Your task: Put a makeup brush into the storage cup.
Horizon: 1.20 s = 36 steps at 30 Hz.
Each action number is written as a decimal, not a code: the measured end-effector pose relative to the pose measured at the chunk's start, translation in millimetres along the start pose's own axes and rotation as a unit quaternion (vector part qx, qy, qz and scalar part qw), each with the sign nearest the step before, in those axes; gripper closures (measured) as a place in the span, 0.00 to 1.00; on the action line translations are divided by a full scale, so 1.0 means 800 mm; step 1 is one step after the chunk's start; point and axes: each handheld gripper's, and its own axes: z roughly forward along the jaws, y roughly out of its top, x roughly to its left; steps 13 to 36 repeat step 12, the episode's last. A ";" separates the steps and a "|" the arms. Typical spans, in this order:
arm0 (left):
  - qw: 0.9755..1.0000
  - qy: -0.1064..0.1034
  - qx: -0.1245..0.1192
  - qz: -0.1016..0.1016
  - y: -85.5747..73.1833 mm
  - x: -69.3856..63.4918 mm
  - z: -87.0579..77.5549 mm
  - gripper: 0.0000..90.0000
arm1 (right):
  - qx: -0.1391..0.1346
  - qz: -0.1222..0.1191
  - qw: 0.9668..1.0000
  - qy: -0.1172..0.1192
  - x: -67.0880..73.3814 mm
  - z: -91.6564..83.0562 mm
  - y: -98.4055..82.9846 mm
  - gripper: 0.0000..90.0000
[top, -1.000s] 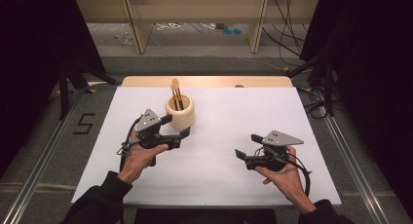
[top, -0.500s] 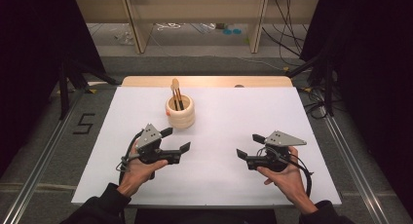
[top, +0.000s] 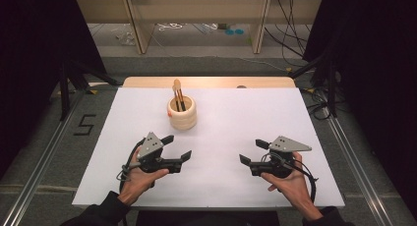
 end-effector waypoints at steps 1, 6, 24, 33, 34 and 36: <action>1.000 0.000 0.000 -0.001 0.000 0.000 0.000 0.18 | -0.005 0.001 1.000 0.008 0.000 0.002 -0.001 0.21; 1.000 -0.001 -0.002 0.000 0.000 0.001 0.000 0.18 | 0.004 -0.001 1.000 0.009 0.000 0.003 -0.002 0.20; 1.000 -0.001 -0.003 0.000 0.000 0.002 0.000 0.18 | 0.004 0.000 1.000 0.007 0.001 0.004 -0.003 0.20; 1.000 -0.001 -0.003 0.000 0.000 0.002 0.000 0.18 | 0.004 0.000 1.000 0.007 0.001 0.004 -0.003 0.20; 1.000 -0.001 -0.003 0.000 0.000 0.002 0.000 0.18 | 0.004 0.000 1.000 0.007 0.001 0.004 -0.003 0.20; 1.000 -0.001 -0.003 0.000 0.000 0.002 0.000 0.18 | 0.004 0.000 1.000 0.007 0.001 0.004 -0.003 0.20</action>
